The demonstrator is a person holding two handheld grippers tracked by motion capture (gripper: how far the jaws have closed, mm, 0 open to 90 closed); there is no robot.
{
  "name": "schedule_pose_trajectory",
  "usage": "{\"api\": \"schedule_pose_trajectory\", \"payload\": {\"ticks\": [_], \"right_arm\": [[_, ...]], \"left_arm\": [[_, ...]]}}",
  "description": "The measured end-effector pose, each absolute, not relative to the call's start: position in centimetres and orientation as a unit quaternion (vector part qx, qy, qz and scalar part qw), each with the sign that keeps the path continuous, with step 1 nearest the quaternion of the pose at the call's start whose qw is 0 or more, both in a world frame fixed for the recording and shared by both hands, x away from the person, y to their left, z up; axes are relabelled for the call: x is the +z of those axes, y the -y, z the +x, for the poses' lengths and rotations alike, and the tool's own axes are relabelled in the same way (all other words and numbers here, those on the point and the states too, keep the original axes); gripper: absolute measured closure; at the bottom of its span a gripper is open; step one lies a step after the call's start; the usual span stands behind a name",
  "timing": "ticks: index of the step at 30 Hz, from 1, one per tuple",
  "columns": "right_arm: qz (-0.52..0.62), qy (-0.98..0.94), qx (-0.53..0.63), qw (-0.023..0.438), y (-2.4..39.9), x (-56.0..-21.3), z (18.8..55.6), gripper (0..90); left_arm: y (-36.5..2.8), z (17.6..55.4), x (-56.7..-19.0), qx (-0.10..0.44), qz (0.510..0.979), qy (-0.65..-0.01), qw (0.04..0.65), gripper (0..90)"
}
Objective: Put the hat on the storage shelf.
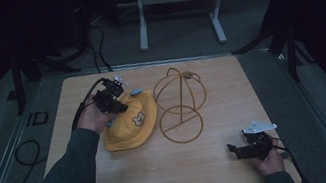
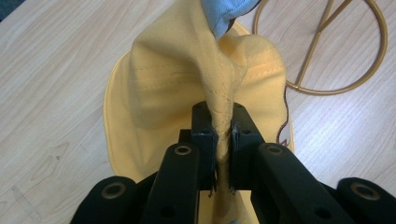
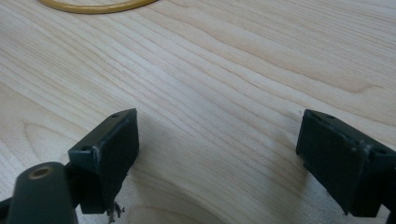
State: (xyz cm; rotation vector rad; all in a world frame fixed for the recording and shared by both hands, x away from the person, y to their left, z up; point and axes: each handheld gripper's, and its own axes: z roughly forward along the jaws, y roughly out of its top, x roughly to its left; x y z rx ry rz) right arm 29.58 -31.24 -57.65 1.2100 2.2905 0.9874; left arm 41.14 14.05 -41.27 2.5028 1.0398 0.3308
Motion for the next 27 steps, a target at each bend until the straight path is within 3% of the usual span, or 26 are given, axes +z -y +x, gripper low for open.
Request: {"api": "schedule_pose_trajectory", "payload": {"ticks": [27], "right_arm": [[0.429, -0.812, 0.350, 0.184, 31.2, -57.6, 29.6, 13.0]], "left_arm": [[-16.7, 40.2, -38.9, 0.113, 0.881, -0.378, 0.260, 83.2]]}}
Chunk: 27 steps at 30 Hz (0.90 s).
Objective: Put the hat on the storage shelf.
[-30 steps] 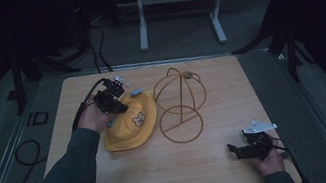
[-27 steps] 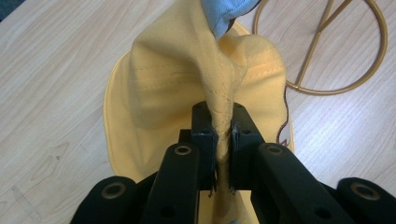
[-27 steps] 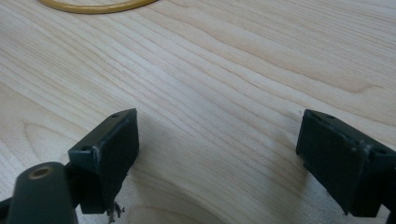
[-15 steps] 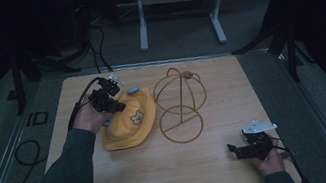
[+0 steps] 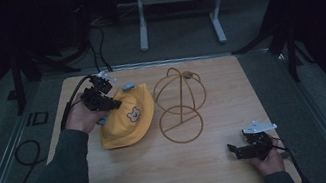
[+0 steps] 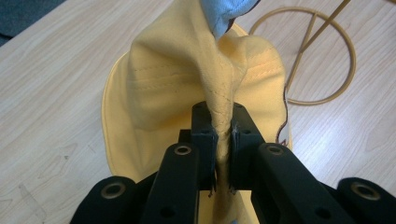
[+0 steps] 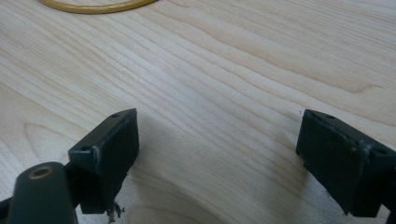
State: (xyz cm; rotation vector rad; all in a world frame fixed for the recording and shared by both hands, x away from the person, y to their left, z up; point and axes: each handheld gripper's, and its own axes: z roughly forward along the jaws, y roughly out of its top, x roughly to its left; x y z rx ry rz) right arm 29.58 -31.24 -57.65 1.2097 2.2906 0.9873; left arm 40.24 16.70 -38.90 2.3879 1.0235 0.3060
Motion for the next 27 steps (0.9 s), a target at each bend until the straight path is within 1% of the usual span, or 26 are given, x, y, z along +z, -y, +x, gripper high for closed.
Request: {"api": "schedule_pose_trajectory", "payload": {"ticks": [7, 19, 27], "right_arm": [[0.429, -0.812, 0.350, 0.184, 31.2, -57.6, 29.6, 13.1], [0.430, -0.812, 0.351, 0.184, 31.2, -57.6, 29.6, 13.1], [0.430, -0.812, 0.351, 0.183, 31.2, -57.6, 29.6, 13.0]], "left_arm": [[-17.3, 40.0, -38.1, 0.117, 0.876, -0.370, 0.286, 83.2], [-18.3, 39.8, -36.7, 0.128, 0.861, -0.377, 0.317, 83.3], [-18.7, 39.5, -36.3, 0.130, 0.860, -0.364, 0.333, 83.3]]}}
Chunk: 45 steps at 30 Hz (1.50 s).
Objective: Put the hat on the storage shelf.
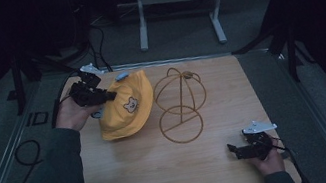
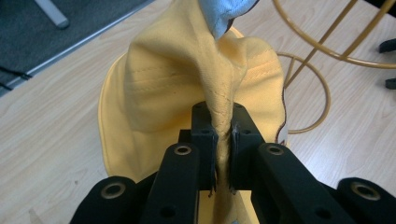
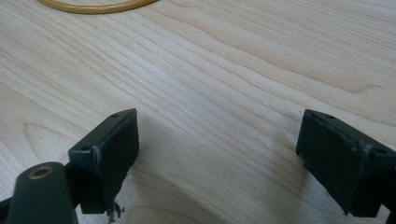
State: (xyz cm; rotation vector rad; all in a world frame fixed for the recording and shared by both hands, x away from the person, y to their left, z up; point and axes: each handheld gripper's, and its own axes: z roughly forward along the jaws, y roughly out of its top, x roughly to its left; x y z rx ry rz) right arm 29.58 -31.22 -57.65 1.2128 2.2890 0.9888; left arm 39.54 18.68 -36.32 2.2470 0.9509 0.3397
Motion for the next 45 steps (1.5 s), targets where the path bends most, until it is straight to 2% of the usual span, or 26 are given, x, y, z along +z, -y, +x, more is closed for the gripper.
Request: {"api": "schedule_pose_trajectory", "payload": {"ticks": [45], "right_arm": [[0.429, -0.812, 0.351, 0.185, 31.2, -57.7, 29.6, 13.1]], "left_arm": [[-18.8, 39.1, -32.4, 0.155, 0.848, -0.337, 0.379, 83.2]]}}
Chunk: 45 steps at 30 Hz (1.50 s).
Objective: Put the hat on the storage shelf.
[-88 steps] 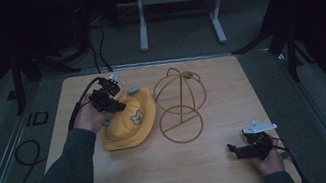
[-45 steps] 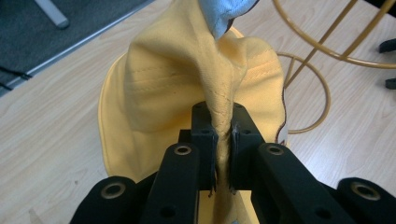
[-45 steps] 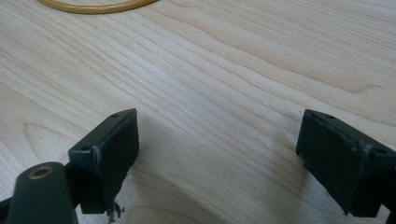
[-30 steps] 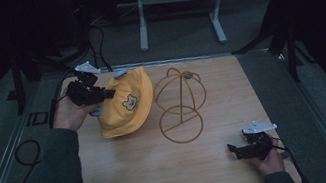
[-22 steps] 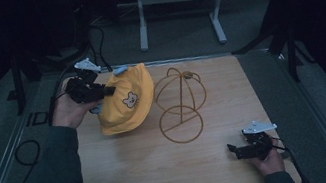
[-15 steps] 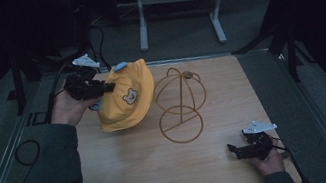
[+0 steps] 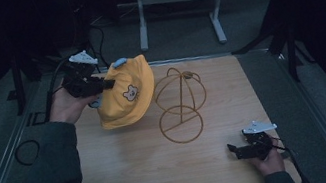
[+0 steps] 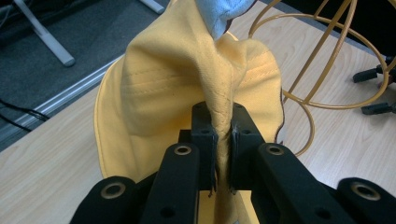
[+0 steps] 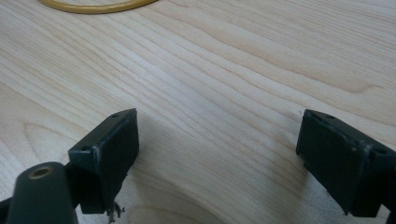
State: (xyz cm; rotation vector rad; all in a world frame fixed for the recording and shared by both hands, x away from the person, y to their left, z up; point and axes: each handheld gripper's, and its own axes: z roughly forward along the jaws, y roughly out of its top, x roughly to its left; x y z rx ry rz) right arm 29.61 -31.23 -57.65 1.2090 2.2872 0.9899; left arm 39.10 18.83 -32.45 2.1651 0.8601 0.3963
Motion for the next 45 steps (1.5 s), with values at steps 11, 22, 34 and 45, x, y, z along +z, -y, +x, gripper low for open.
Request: {"api": "schedule_pose_trajectory", "payload": {"ticks": [11, 22, 34, 45], "right_arm": [[0.430, -0.812, 0.350, 0.184, 31.2, -57.6, 29.6, 13.1], [0.430, -0.812, 0.350, 0.183, 31.2, -57.6, 29.6, 13.1], [0.430, -0.812, 0.350, 0.183, 31.2, -57.6, 29.6, 13.0], [0.430, -0.812, 0.350, 0.183, 31.2, -57.6, 29.6, 13.1]], "left_arm": [[-18.5, 39.0, -30.7, 0.159, 0.849, -0.322, 0.389, 83.2], [-18.6, 38.5, -29.9, 0.154, 0.847, -0.307, 0.405, 83.2], [-18.9, 38.2, -29.4, 0.148, 0.845, -0.299, 0.418, 83.2], [-18.4, 37.7, -28.4, 0.152, 0.847, -0.284, 0.423, 83.2]]}}
